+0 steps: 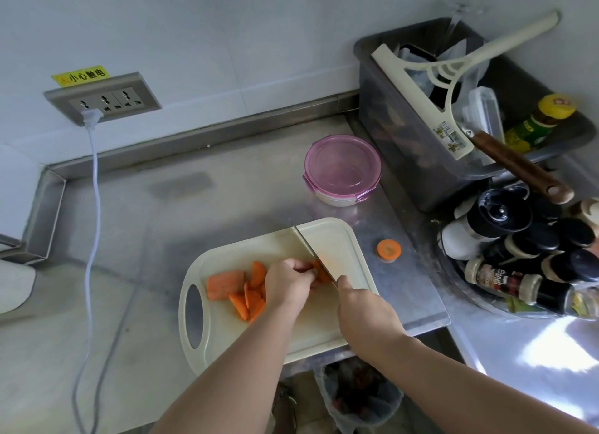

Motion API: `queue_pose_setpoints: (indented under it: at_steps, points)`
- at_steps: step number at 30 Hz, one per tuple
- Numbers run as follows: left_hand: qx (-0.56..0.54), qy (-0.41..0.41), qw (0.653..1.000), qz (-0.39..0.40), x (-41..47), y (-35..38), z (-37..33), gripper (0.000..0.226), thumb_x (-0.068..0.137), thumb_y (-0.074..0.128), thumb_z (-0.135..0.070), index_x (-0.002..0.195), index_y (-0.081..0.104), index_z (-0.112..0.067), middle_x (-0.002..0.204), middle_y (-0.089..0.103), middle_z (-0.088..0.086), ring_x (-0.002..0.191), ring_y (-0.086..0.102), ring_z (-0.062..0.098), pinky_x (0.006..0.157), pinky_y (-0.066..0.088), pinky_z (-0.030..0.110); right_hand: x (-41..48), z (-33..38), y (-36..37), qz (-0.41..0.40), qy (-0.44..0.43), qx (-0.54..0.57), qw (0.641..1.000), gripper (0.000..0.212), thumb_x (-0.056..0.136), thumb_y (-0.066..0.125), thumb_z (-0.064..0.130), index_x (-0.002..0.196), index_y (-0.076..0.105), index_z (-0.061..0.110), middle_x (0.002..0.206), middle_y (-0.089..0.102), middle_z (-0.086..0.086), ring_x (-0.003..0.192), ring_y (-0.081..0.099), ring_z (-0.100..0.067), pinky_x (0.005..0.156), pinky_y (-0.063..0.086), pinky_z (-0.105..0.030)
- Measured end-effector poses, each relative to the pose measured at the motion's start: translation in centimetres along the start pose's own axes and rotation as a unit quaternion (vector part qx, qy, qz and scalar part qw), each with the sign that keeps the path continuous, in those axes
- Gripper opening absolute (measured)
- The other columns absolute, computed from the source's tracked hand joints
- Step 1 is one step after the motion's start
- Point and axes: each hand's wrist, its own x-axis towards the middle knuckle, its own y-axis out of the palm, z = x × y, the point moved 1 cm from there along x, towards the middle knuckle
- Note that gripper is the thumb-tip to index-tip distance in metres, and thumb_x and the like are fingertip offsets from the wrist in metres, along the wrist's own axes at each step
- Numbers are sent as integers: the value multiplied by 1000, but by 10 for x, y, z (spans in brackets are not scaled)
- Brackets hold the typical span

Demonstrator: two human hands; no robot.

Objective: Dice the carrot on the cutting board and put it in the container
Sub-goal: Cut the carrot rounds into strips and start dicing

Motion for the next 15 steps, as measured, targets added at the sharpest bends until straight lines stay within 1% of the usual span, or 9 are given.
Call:
queue_pose_setpoints:
  at_steps: [1, 3, 5, 7, 9, 11, 12, 13, 15]
  points:
    - [3, 4, 1000, -1, -1, 0, 0, 17, 82, 71, -8, 73, 64, -21, 73, 71, 5, 78, 71, 25, 83, 57, 42, 0, -2, -1, -7, 3, 23, 1000, 52, 95, 40, 3, 142, 21, 10, 78, 46, -3, 74, 57, -26, 58, 43, -30]
    - [3, 8, 1000, -7, -2, 0, 0, 17, 82, 71, -10, 75, 63, -22, 77, 71, 7, 79, 71, 24, 83, 56, 42, 0, -7, -7, -2, 10, 89, 996, 32, 97, 35, 8, 129, 36, 10, 93, 57, -9, 89, 62, -31, 70, 49, -34]
    - [-6, 8, 1000, -8, -4, 0, 1, 16, 82, 71, -9, 76, 63, -22, 79, 71, 7, 80, 71, 25, 83, 57, 43, -1, -11, -12, -2, 10, 144, 990, 25, 99, 34, 12, 122, 42, 8, 101, 60, -13, 94, 62, -34, 77, 51, -39]
    - [-17, 5, 1000, -7, -5, 0, 0, 17, 83, 70, -7, 76, 62, -21, 77, 70, 6, 78, 71, 24, 83, 57, 41, -2, -13, -13, -16, 11, 135, 991, 25, 98, 36, 9, 123, 41, 9, 99, 62, -13, 88, 64, -32, 72, 52, -39]
    - [-32, 1, 999, -5, -6, 0, -1, 20, 84, 68, -4, 74, 61, -20, 72, 68, 2, 73, 70, 19, 81, 57, 35, -3, -12, -10, -26, 11, 98, 995, 31, 97, 38, 4, 126, 37, 11, 90, 62, -9, 74, 63, -26, 58, 51, -34]
    - [-38, 0, 999, -3, -5, 0, -2, 22, 85, 66, -2, 73, 62, -19, 68, 68, 0, 70, 67, 16, 78, 57, 32, -5, -9, -6, -35, 1, 71, 997, 35, 95, 40, 1, 128, 34, 12, 75, 53, -4, 59, 52, -22, 44, 36, -27]
    - [-38, -2, 999, -4, -5, 0, -2, 22, 85, 66, -1, 72, 62, -19, 67, 67, 0, 70, 67, 16, 78, 57, 33, -7, -7, -6, -38, -3, 57, 998, 36, 94, 40, 1, 127, 33, 13, 68, 47, -2, 53, 46, -20, 41, 29, -25]
    - [-40, -6, 999, -4, -5, 1, -2, 22, 85, 66, -1, 72, 61, -18, 67, 67, 1, 70, 67, 17, 79, 57, 34, -8, -5, -6, -41, -3, 45, 998, 35, 94, 39, 1, 126, 33, 14, 64, 41, 0, 49, 40, -18, 40, 25, -25]
    - [-46, -12, 999, -2, -4, 1, -2, 22, 84, 66, 0, 72, 61, -17, 70, 67, 2, 73, 67, 20, 79, 57, 34, -10, -3, -8, -47, -4, 37, 998, 33, 94, 35, 1, 124, 34, 15, 62, 36, 0, 47, 34, -16, 41, 22, -25]
